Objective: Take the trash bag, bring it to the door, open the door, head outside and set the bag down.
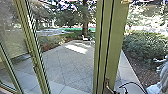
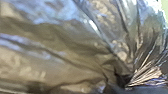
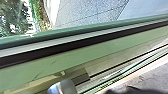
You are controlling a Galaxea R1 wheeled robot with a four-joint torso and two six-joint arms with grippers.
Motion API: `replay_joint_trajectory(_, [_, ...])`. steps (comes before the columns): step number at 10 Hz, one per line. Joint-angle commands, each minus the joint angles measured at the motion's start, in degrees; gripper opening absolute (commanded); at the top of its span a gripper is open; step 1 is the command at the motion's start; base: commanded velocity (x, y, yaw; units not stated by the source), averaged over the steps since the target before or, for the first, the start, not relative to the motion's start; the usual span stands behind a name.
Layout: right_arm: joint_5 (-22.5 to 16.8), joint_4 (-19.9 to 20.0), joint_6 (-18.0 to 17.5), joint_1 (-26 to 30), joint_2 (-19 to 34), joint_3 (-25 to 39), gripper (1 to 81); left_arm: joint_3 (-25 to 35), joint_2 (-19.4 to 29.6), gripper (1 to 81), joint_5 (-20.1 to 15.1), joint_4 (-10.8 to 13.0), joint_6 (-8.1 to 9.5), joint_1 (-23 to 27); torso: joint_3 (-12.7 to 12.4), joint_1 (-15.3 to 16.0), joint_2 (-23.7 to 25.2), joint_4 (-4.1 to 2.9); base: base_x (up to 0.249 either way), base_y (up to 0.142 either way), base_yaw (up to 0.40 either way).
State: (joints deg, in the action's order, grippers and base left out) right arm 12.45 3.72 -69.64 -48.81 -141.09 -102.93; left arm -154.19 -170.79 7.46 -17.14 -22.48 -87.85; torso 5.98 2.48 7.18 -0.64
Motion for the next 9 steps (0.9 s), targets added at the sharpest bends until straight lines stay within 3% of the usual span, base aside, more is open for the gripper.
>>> replay_joint_trajectory(1, [-18.6, 2.3, -1.5, 0.9, 0.5, 0.7, 81.1, 0.0, 0.4, 1.0, -3.2, -0.2, -0.28, 2.1, 4.5, 0.0, 0.0, 0.0, 0.0, 0.0, 0.0])
replay_joint_trajectory(2, [-18.5, 2.3, -1.5, 1.9, 1.4, 1.2, 81.1, 0.0, 0.5, 1.0, -3.2, -0.2, -0.28, 2.0, 6.2, 0.0, 0.0, 0.0, 0.0, 0.0, 0.0])
replay_joint_trajectory(3, [-18.2, 2.3, -1.6, 2.9, 2.3, 1.7, 81.1, 0.0, 0.5, 1.0, -3.2, -0.2, -0.28, 2.0, 3.3, 0.0, 0.0, 0.0, 0.0, 0.0, 0.0])
replay_joint_trajectory(6, [-18.2, 3.5, -1.6, 6.5, 3.4, 0.9, 81.1, 0.0, 0.6, 1.0, -3.2, -0.2, -0.28, 1.5, 5.8, 0.0, 0.0, 0.0, 0.0, 0.0, 0.0])
replay_joint_trajectory(9, [-16.9, 3.4, -1.5, 8.8, 2.6, -1.8, 81.1, 0.0, 0.8, 1.0, -3.6, -0.1, -0.28, -0.4, 5.7, 0.0, 0.0, 0.0, 0.0, 0.0, 0.0])
